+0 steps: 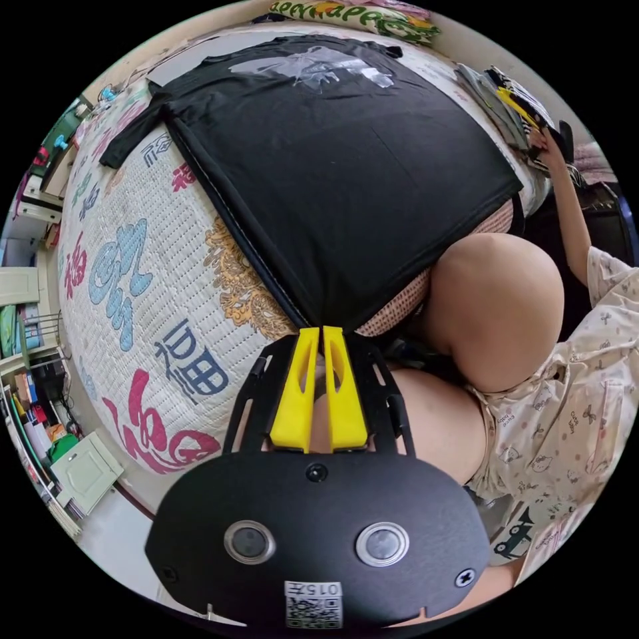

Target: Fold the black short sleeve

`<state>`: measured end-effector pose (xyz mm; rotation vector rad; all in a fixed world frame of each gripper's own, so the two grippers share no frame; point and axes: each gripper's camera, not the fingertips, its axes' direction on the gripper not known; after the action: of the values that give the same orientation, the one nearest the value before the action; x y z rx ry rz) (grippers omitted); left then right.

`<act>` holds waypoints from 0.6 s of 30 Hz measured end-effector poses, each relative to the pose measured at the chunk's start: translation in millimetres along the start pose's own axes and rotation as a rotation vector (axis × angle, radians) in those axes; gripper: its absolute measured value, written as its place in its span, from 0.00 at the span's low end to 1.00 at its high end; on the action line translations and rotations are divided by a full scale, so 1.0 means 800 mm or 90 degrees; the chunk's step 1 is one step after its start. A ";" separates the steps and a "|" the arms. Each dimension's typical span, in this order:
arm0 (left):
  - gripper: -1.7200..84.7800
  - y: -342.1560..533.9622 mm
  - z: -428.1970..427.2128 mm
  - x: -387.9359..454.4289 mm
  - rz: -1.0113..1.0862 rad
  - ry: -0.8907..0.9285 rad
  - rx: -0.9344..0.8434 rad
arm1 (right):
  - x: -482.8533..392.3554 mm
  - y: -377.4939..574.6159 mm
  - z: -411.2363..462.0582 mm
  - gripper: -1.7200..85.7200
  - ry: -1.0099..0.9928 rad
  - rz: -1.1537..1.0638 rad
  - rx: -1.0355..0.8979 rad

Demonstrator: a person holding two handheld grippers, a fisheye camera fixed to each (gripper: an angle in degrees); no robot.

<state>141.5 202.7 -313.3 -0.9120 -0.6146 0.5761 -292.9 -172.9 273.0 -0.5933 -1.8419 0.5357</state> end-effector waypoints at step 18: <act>0.02 -0.084 -0.011 0.087 -0.074 0.062 -0.020 | 0.174 -0.393 0.183 0.02 -0.165 0.401 0.069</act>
<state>208.4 213.0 -244.0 -0.9214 -0.5857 0.4160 -518.0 -340.6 519.4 -1.0779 -1.8324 1.1673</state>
